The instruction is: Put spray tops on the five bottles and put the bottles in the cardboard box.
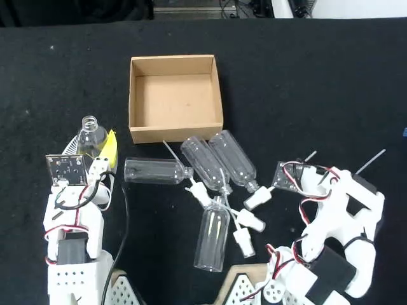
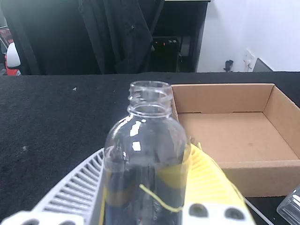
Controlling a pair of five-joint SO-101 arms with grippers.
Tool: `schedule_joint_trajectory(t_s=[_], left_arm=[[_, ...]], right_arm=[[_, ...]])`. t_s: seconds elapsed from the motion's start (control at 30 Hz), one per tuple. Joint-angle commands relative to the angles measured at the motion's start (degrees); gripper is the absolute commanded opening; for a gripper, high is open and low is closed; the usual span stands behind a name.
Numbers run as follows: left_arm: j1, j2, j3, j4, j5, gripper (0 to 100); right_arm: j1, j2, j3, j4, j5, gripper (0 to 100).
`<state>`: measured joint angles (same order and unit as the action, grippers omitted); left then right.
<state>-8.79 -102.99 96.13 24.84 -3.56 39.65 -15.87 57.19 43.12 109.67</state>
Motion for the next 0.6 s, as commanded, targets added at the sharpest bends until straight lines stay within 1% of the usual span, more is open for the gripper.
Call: schedule_joint_trajectory(t_s=[0.0,0.1,0.23,0.33,0.4,0.47,0.5,0.57], left_arm=[[0.22,-1.14,1.27,-1.05,0.26,3],[0.22,-1.14,1.27,-1.05,0.26,3],[0.22,-1.14,1.27,-1.05,0.26,3],[0.22,-1.14,1.27,-1.05,0.26,3],[0.22,-1.14,1.27,-1.05,0.26,3],[0.22,-1.14,1.27,-1.05,0.26,3],[0.22,-1.14,1.27,-1.05,0.26,3],[0.22,-1.14,1.27,-1.05,0.26,3]], right_arm=[[0.88,-0.75,-0.66,-1.23,-4.22,14.5],[0.44,-0.92,-2.42,-1.23,-15.21,15.7],[-0.26,-0.92,-5.93,-1.23,-35.08,18.3],[-0.35,-0.92,-8.22,-0.70,-51.78,18.4],[-0.18,-0.66,-9.36,-0.70,-61.19,18.4],[-0.18,-0.57,-10.33,0.18,-67.78,18.5],[-0.44,-0.57,-10.95,1.49,-69.19,18.5],[-0.88,-0.48,-12.79,6.15,-68.57,19.8]])
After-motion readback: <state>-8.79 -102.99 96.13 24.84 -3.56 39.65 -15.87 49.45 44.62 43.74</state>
